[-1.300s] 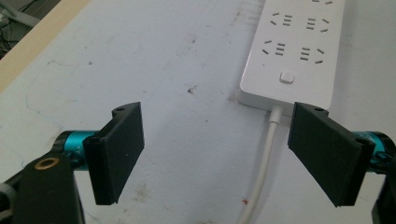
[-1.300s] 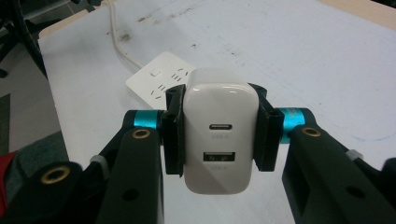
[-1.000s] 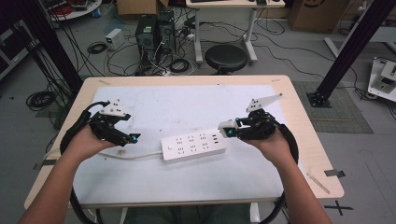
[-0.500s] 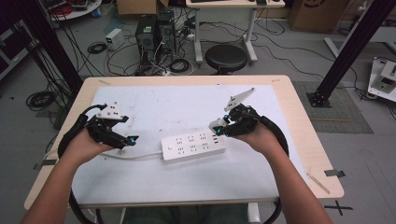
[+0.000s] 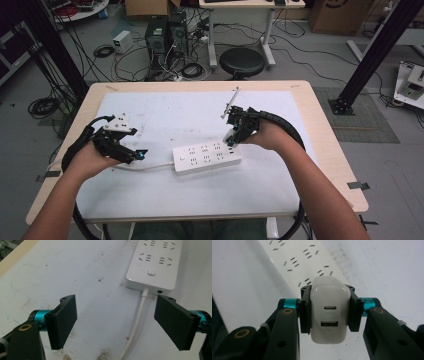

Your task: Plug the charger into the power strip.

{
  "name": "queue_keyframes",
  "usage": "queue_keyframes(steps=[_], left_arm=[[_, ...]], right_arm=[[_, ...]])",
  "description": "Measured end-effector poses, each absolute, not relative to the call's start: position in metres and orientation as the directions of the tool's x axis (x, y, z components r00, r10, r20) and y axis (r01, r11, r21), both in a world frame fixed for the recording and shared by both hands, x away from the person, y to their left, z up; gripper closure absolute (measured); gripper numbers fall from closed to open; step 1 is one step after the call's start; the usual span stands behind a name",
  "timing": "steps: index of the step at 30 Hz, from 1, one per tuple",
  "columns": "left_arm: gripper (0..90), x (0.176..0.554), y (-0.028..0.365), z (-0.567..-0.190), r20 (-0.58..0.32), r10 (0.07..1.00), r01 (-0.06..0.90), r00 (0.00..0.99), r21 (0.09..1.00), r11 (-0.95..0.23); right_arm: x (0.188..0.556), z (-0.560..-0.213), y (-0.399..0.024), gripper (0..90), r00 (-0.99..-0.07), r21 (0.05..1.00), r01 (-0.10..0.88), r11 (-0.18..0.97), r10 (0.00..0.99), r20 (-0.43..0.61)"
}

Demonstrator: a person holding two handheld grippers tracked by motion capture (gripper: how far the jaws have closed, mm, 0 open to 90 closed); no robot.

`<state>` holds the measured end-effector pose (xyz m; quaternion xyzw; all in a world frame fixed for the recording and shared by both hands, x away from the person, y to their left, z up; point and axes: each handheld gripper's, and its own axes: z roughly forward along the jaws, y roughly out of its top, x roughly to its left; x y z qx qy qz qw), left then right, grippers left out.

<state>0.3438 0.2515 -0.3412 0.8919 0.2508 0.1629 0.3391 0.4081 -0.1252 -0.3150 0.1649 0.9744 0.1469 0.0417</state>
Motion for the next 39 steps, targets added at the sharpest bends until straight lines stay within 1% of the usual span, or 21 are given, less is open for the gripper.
queue_keyframes(steps=[3, 6, 9, 13, 15, 16, 20, 23, 26, 33, 39], left_arm=[[18.5, 0.343, 0.253, -0.341, 0.115, 0.567, 0.342, 0.816, 0.694, -0.634], [18.5, 0.342, 0.255, -0.34, 0.118, 0.57, 0.344, 0.813, 0.693, -0.634], [18.5, 0.34, 0.256, -0.342, 0.116, 0.574, 0.349, 0.81, 0.693, -0.631], [18.5, 0.338, 0.257, -0.342, 0.117, 0.58, 0.354, 0.806, 0.69, -0.632], [18.5, 0.337, 0.258, -0.343, 0.113, 0.584, 0.356, 0.804, 0.695, -0.625], [18.5, 0.336, 0.259, -0.343, 0.112, 0.585, 0.359, 0.803, 0.693, -0.625], [18.5, 0.335, 0.263, -0.342, 0.118, 0.586, 0.357, 0.801, 0.691, -0.628], [18.5, 0.335, 0.265, -0.343, 0.116, 0.589, 0.361, 0.8, 0.691, -0.626], [18.5, 0.334, 0.268, -0.345, 0.114, 0.594, 0.368, 0.796, 0.689, -0.625], [18.6, 0.335, 0.271, -0.348, 0.109, 0.599, 0.373, 0.793, 0.69, -0.621], [18.5, 0.336, 0.271, -0.351, 0.104, 0.599, 0.376, 0.794, 0.69, -0.618]], right_arm=[[0.412, -0.316, -0.12, 63.6, -0.964, 0.268, 0.245, 0.932, 0.264, -0.035], [0.417, -0.317, -0.117, 63.6, -0.977, 0.274, 0.194, 0.942, 0.212, -0.036], [0.423, -0.319, -0.112, 63.6, -0.981, 0.274, 0.175, 0.946, 0.191, -0.034], [0.43, -0.323, -0.104, 63.6, -0.987, 0.251, 0.142, 0.958, 0.156, -0.038], [0.433, -0.325, -0.097, 63.5, -0.992, 0.241, 0.104, 0.965, 0.117, -0.041], [0.433, -0.325, -0.097, 63.5, -0.992, 0.241, 0.104, 0.965, 0.117, -0.041], [0.435, -0.33, -0.088, 63.6, -0.998, 0.228, 0.051, 0.972, 0.06, -0.034], [0.435, -0.337, -0.082, 63.6, -0.999, 0.21, -0.017, 0.977, -0.007, -0.046], [0.436, -0.343, -0.078, 63.6, -0.997, 0.196, -0.063, 0.979, -0.052, -0.058], [0.438, -0.348, -0.077, 63.6, -0.993, 0.171, -0.109, 0.979, -0.098, -0.072], [0.437, -0.351, -0.072, 63.6, -0.974, 0.14, -0.217, 0.966, -0.204, -0.1]])
